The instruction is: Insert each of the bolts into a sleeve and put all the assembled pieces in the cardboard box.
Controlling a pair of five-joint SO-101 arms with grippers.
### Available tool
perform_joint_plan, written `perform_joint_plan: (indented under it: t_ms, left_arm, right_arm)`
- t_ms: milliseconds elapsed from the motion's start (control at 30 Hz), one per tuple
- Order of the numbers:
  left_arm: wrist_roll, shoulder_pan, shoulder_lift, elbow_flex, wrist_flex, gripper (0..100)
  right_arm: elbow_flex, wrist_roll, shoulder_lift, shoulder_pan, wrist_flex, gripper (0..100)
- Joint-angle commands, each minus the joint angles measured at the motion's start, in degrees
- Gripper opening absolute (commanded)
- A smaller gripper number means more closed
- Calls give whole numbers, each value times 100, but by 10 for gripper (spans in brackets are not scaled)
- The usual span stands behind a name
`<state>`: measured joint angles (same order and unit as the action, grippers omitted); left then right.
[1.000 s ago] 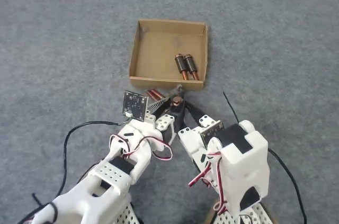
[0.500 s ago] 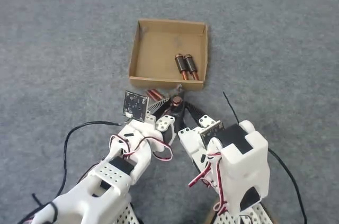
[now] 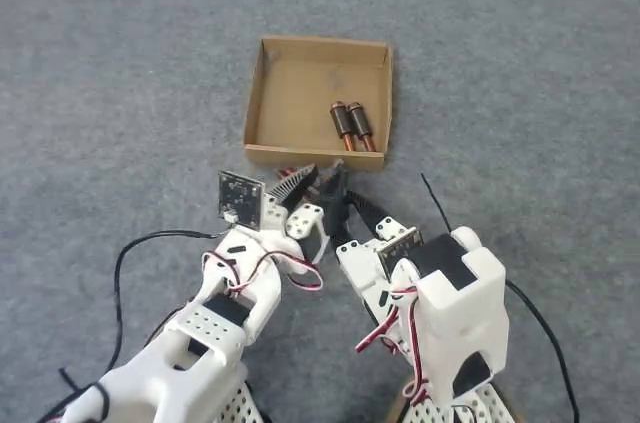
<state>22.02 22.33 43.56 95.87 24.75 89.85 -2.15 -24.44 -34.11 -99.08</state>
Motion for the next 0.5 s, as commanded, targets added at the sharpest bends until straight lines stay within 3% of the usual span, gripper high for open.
perform_joint_plan:
  t_ms: [0, 400, 467]
  left_arm:
    - [79, -413, 88, -127, 290, 24]
    - [79, -1415, 88, -207, 264, 10]
    - [79, -1459, 88, -251, -26, 9]
  right_arm:
    - [26, 44, 303, 110, -171, 6]
    - [26, 44, 303, 110, -171, 6]
    - [26, 44, 303, 110, -171, 6]
